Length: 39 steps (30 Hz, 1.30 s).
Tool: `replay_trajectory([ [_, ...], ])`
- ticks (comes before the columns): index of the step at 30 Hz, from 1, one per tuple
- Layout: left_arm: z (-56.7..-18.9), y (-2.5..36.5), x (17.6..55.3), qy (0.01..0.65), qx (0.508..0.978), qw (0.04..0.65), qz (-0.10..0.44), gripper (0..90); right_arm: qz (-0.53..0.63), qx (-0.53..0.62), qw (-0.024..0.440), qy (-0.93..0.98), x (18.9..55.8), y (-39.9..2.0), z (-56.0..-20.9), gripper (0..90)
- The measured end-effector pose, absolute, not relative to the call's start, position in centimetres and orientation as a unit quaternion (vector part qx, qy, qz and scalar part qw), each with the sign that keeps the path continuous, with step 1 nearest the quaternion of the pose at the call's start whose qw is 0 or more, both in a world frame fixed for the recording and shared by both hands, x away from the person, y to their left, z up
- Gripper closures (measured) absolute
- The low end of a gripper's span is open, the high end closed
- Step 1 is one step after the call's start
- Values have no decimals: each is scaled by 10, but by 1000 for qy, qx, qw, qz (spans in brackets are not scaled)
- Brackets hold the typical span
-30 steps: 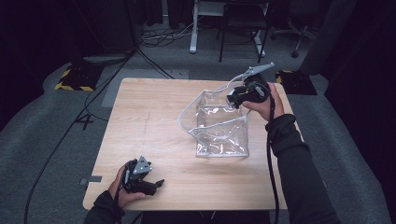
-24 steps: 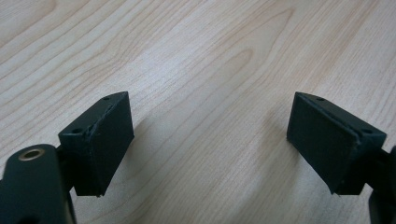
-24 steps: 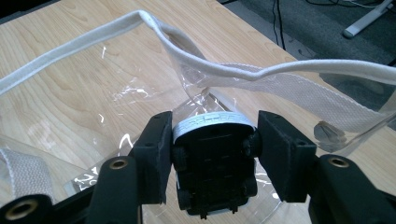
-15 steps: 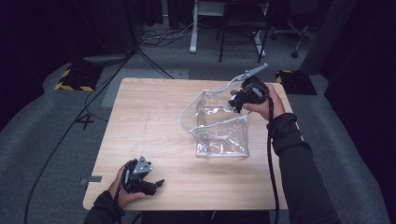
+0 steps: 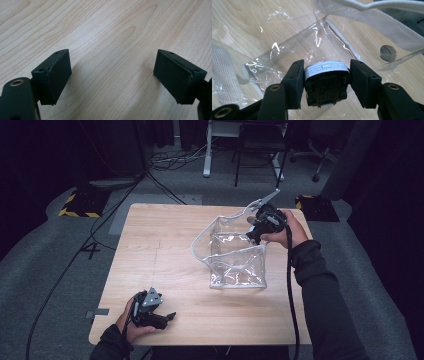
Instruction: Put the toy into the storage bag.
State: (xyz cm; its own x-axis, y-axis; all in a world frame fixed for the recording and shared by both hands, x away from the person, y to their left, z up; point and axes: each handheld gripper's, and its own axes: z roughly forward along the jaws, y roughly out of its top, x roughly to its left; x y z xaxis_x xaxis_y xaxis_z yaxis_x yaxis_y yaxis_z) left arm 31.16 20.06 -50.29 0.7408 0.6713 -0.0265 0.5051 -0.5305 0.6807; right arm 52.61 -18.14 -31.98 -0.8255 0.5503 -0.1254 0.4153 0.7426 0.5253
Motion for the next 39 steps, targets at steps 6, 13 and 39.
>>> replay_trajectory([
  [6,-503,201,312,340,867,345,120,154,224,276,146,923,525,-181,-320,468],
  [13,-503,201,312,344,865,347,119,159,239,274,151,919,523,-182,-317,475],
  [39,-503,200,312,344,864,347,120,160,297,280,180,895,517,-190,-312,407],
])
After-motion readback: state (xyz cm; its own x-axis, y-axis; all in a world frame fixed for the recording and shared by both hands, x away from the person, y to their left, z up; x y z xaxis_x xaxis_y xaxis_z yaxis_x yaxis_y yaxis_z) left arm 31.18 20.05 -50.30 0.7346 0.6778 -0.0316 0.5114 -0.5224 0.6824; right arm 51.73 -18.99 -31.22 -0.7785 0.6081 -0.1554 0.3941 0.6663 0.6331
